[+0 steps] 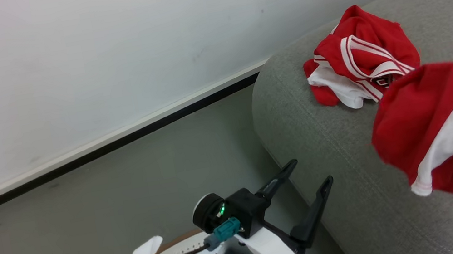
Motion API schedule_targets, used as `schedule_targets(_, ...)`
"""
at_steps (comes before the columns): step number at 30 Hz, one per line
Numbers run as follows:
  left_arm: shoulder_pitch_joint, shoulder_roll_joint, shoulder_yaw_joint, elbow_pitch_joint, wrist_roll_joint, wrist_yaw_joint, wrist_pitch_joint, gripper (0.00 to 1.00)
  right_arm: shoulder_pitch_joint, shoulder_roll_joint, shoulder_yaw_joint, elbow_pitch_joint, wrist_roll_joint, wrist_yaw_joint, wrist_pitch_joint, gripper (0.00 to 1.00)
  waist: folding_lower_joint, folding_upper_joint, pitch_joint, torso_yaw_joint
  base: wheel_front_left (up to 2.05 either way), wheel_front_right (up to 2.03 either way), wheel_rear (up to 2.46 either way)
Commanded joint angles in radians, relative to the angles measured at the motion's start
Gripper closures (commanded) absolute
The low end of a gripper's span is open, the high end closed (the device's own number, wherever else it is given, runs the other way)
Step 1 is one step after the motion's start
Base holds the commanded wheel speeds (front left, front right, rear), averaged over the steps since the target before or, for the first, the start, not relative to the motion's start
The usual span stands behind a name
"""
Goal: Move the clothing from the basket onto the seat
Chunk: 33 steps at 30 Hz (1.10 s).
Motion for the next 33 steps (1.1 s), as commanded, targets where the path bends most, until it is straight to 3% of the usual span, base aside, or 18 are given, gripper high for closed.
schedule_targets(1,-0.016,0.008,0.006,-0.006,0.01,0.004,-0.004,0.0,-0.04,-0.024,-0.019,-0.003,-0.012,-0.002,0.006,1.0,0.0,-0.0001,0.032,0.025,0.0,0.0,0.0)
schedule_targets(8,-0.052,0.019,0.004,-0.009,0.029,0.006,0.003,0.0,-0.168,-0.12,-0.144,0.021,-0.059,-0.002,0.074,1.0,0.0,-0.0001,0.124,0.085,0.0,0.0,0.0)
schedule_targets(13,-0.089,0.027,0.011,-0.019,0.041,0.016,0.015,0.0,-0.236,-0.193,-0.248,0.066,-0.014,-0.002,0.097,1.0,0.0,-0.0001,0.216,0.132,0.0,0.0,0.0)
schedule_targets(18,-0.132,0.05,0.03,-0.038,0.053,0.035,0.031,0.0,-0.285,-0.245,-0.276,0.171,0.019,-0.002,0.132,1.0,0.0,-0.0001,0.324,0.165,0.0,0.0,0.0)
schedule_targets(24,-0.17,0.067,0.038,-0.046,0.066,0.042,0.037,0.0,-0.336,-0.238,-0.197,0.358,0.041,-0.002,0.201,1.0,0.0,-0.0001,0.404,0.185,0.0,0.0,0.0)
schedule_targets(30,-0.19,0.055,0.04,-0.035,0.065,0.045,0.028,0.0,-0.349,-0.236,-0.047,0.5,0.108,-0.002,0.41,1.0,0.0,-0.0001,0.425,0.192,0.0,0.0,0.0)
schedule_targets(31,-0.192,0.053,0.04,-0.031,0.063,0.045,0.025,0.0,-0.354,-0.241,-0.03,0.506,0.116,-0.002,0.416,0.98,0.0,-0.0001,0.423,0.192,0.0,0.0,0.0)
schedule_targets(33,-0.191,0.05,0.042,-0.025,0.058,0.045,0.02,0.0,-0.363,-0.245,-0.007,0.519,0.131,-0.002,0.406,0.53,0.0,-0.0001,0.413,0.191,0.0,0.0,0.0)
